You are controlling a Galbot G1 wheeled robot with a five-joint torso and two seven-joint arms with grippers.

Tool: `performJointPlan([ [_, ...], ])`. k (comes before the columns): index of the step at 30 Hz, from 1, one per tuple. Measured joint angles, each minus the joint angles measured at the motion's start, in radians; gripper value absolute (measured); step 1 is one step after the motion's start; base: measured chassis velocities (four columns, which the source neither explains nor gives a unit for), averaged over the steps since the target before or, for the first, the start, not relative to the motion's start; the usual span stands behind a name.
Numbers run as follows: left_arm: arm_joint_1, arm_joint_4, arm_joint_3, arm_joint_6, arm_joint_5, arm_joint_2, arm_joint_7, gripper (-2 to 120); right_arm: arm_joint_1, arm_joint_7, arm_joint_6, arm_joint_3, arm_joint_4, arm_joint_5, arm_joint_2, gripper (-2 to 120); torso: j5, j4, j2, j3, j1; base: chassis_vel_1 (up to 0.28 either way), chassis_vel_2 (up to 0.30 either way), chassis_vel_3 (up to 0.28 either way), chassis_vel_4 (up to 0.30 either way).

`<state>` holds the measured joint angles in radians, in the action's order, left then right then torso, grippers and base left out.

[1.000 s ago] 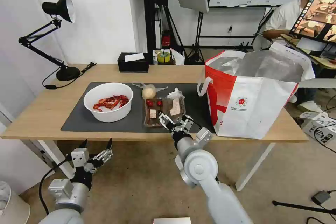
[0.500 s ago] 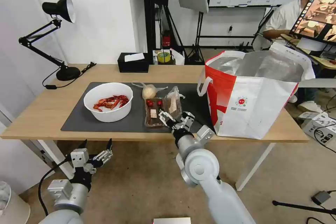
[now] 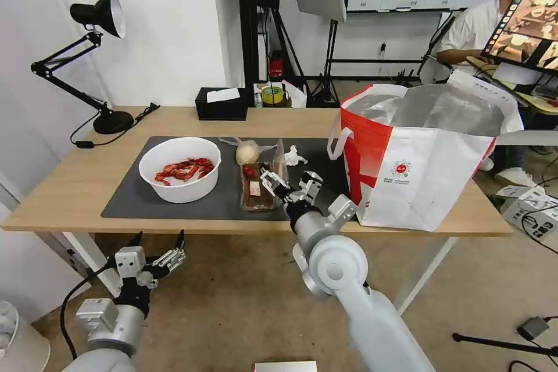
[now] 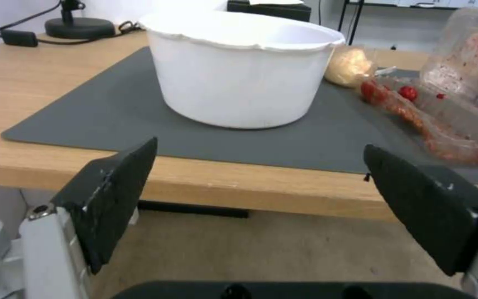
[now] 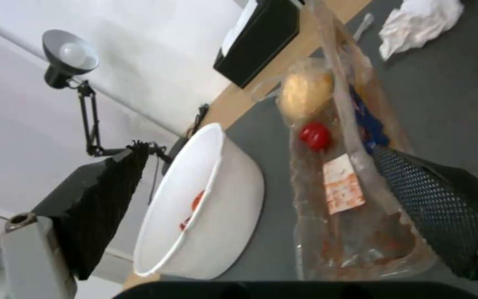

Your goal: Pick up the trash from the table and place it into the takeout bag.

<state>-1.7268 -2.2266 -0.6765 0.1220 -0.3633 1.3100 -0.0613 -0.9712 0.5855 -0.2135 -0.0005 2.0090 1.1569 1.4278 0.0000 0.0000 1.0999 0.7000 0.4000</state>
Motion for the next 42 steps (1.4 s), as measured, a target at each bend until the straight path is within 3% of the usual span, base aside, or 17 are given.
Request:
performJointPlan([
  [11,-0.003,-0.003,-0.010,0.000,-0.002,-0.003,0.000,100,0.041,0.009,-0.010,-0.016,-0.049,0.083,0.038,100,0.0000,0.0000,0.000,0.000,0.000,0.000,0.000,0.000,0.000],
  [16,-0.004,-0.003,-0.011,0.000,-0.003,-0.001,-0.001,100,0.094,0.075,-0.042,-0.033,-0.110,0.191,0.090,100,-0.0002,0.0001,0.000,0.000,0.000,0.000,0.000,0.000,0.000],
  [29,-0.009,-0.005,-0.013,0.000,-0.003,0.000,-0.001,100,0.137,0.100,-0.050,-0.047,-0.142,0.215,0.074,100,0.0000,0.0000,0.000,0.000,0.000,0.000,0.000,0.000,0.000],
  [37,-0.009,-0.003,-0.009,0.000,-0.004,0.002,-0.001,100,0.223,0.000,-0.093,-0.085,-0.159,0.033,-0.027,100,0.0001,0.0000,0.000,0.000,0.000,0.000,0.000,0.000,0.000],
  [42,-0.009,-0.004,-0.011,0.000,-0.009,-0.002,-0.001,100,0.335,-0.144,-0.118,-0.138,-0.236,-0.186,-0.115,100,0.0001,-0.0001,0.000,0.000,0.000,0.000,0.000,0.000,0.000],
])
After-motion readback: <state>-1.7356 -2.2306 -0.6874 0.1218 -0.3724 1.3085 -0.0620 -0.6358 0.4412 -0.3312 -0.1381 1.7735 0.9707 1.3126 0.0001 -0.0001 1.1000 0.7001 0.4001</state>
